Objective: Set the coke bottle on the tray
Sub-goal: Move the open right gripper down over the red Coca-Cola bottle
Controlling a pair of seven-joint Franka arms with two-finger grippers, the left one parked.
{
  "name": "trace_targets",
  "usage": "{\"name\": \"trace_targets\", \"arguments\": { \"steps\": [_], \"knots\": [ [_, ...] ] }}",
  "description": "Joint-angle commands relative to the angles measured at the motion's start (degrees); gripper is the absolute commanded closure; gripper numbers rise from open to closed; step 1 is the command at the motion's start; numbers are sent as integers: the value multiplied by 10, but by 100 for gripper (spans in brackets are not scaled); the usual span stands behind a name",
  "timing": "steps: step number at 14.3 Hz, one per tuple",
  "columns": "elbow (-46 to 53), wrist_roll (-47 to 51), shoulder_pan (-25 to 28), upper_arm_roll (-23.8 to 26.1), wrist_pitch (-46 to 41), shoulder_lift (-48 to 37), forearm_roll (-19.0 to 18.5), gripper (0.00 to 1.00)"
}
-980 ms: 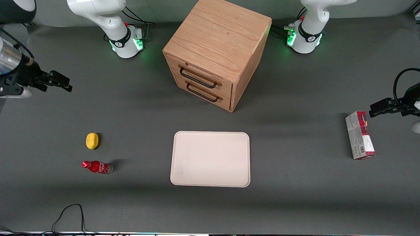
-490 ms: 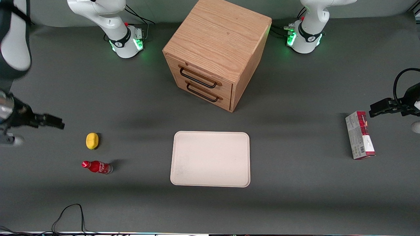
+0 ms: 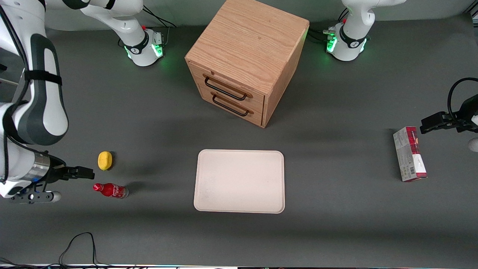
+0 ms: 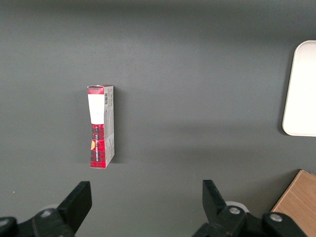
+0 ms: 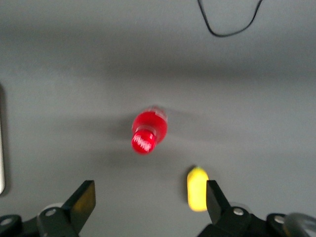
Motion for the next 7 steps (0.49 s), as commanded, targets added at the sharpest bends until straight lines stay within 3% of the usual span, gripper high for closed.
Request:
{"name": "trace_targets", "arguments": {
  "steps": [1,7],
  "knots": [
    [-38,-19,-5,5,61,4,17,1],
    [-46,-12,-5,24,122,44,17,1]
  ]
}}
